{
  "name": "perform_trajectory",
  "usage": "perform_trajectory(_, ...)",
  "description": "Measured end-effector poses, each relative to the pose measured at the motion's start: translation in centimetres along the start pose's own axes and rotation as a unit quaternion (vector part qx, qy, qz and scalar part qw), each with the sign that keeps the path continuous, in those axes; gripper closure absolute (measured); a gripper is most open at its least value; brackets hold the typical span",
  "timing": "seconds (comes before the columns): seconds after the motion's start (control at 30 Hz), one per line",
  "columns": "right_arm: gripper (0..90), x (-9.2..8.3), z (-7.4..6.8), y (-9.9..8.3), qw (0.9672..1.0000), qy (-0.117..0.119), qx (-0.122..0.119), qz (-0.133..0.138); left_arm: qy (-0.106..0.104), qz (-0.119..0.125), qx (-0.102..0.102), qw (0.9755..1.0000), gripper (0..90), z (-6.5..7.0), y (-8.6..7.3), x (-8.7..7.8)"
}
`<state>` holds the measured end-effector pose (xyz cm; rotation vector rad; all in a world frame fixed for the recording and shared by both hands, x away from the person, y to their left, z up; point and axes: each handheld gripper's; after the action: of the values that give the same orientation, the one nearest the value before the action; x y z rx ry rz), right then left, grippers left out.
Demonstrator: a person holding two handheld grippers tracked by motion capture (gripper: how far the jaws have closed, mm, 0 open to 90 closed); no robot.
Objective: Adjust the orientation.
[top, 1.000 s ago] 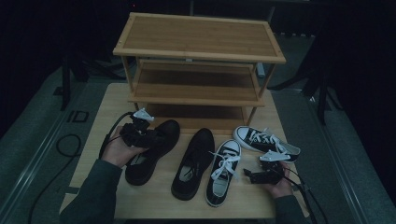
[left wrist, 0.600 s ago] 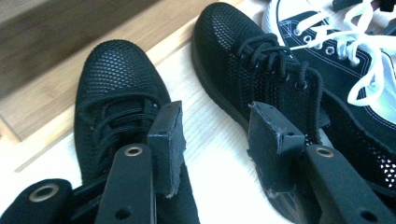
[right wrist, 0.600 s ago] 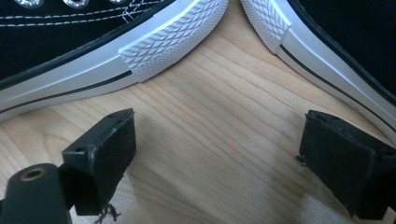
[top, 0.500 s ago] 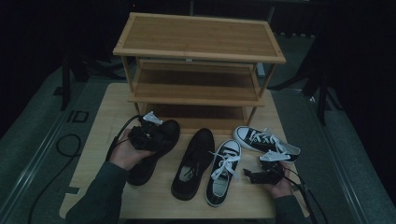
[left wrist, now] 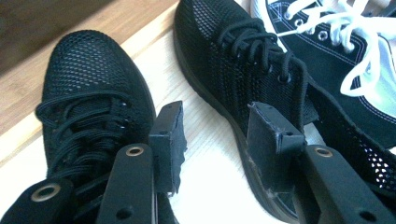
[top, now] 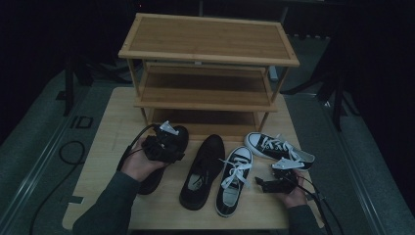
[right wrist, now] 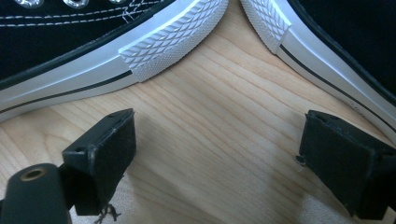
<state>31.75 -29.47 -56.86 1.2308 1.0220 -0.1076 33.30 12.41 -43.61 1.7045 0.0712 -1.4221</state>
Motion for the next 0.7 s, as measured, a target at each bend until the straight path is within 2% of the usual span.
perform_trajectory(0.13,10.8,0.0,0.0,0.0,1.0,0.0,-0.001,-0.001,-0.004,-0.005,0.008,0.9999,55.9,0.7,0.2,0.4)
perform_trajectory(0.3,10.8,0.0,0.0,0.0,1.0,0.0,0.0,-0.001,-0.013,-0.01,0.008,0.9998,55.9,1.1,0.4,0.9)
perform_trajectory(0.5,10.8,0.0,0.0,0.0,1.0,0.0,-0.001,-0.001,-0.023,-0.01,0.013,0.9996,55.5,2.4,0.7,1.3)
perform_trajectory(0.63,10.8,0.0,0.0,0.0,1.0,0.0,-0.001,-0.001,-0.025,-0.02,0.019,0.9993,55.3,3.0,1.1,2.1)
perform_trajectory(0.7,10.8,0.0,0.0,0.0,1.0,0.0,-0.001,-0.001,-0.033,-0.02,0.021,0.999,55.5,3.2,1.2,2.5)
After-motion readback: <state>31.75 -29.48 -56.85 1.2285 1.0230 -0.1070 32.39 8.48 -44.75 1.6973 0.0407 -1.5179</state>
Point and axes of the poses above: each handheld gripper's, and its own axes: x roughly forward along the jaws, y roughly out of its top, z roughly to its right, and after that the axes turned 3 degrees about x, right-handed
